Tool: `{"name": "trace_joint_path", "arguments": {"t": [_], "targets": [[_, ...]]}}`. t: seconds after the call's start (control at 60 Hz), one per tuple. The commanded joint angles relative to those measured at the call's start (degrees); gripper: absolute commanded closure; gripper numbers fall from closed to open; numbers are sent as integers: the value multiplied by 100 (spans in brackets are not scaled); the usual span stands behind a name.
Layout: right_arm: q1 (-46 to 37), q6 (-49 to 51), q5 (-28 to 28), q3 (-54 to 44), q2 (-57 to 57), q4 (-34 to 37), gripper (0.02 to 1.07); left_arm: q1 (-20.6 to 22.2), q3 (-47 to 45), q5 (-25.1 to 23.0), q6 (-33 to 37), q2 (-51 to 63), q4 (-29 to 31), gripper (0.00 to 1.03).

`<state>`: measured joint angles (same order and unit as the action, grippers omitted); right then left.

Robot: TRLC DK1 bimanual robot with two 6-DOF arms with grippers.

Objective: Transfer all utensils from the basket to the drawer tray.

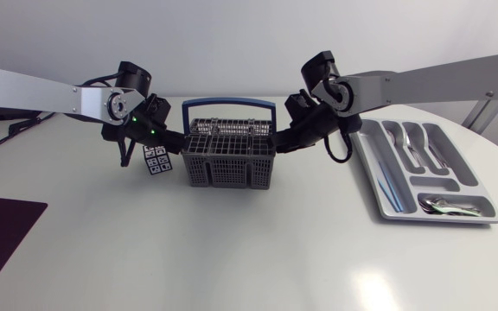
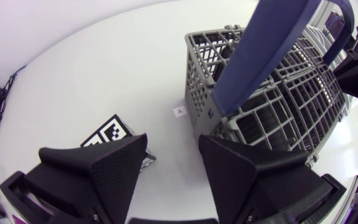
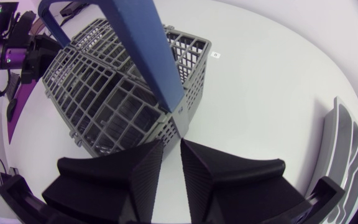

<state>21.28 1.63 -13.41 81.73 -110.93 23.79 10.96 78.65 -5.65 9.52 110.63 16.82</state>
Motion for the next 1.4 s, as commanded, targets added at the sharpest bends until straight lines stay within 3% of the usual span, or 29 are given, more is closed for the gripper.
{"name": "trace_joint_path", "arguments": {"t": [0.0, 0.317, 0.717, 0.9, 1.017, 1.3, 1.383], "targets": [[307, 39, -259, -254, 186, -85, 80, 319, -245, -270, 120, -182, 23, 44], [228, 39, -215, -360, 265, -138, 80, 389, -764, -270, 129, -639, 23, 44], [289, 48, -21, -509, 327, -138, 80, 275, -685, -217, 129, -657, 14, 43], [272, 83, 172, -588, 380, -155, 79, 126, -685, -200, 129, -701, 14, 38], [236, 145, 234, -747, 494, -191, 62, 20, -720, -200, 138, -797, 14, 35], [193, 303, 365, -1072, 810, -243, 59, -147, -887, -200, 138, -1184, 14, 29], [149, 329, 418, -1177, 960, -270, 50, -164, -983, -200, 138, -1325, 6, 26]]}}
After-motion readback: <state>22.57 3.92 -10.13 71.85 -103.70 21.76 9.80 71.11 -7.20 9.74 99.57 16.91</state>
